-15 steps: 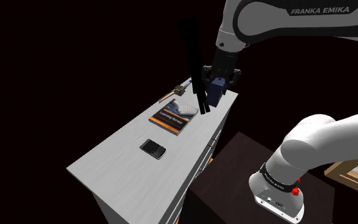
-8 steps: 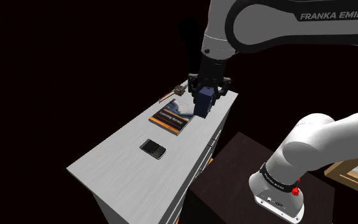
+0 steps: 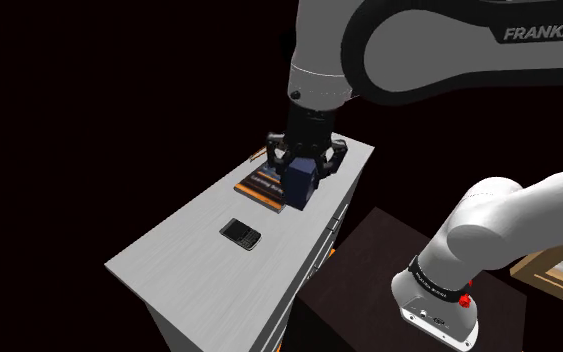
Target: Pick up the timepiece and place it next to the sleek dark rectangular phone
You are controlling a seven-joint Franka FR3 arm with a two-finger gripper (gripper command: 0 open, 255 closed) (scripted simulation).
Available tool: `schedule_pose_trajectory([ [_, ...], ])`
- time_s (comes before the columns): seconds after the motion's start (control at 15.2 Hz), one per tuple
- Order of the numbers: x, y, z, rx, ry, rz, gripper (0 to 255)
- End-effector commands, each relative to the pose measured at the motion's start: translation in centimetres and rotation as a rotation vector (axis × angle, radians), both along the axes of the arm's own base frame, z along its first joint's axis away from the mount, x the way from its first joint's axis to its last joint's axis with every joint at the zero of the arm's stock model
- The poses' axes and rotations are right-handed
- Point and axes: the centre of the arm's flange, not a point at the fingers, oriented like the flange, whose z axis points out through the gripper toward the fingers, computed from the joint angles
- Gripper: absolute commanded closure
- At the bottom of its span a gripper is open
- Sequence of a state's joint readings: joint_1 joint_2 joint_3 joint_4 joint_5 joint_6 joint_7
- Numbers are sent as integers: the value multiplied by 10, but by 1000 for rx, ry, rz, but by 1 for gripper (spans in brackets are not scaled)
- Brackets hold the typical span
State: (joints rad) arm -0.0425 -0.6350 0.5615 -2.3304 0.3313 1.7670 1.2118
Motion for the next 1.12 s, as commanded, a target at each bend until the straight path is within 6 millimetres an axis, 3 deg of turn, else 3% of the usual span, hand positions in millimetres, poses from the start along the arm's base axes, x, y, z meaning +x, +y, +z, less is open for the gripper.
schedule_pose_trajectory([
  [0.0,-2,29,0,1,0,-1,255],
  [0.4,-13,108,0,1,0,-1,255],
  [0.46,-14,113,0,1,0,-1,255],
  [1.06,-14,113,-47,1,0,-1,255],
])
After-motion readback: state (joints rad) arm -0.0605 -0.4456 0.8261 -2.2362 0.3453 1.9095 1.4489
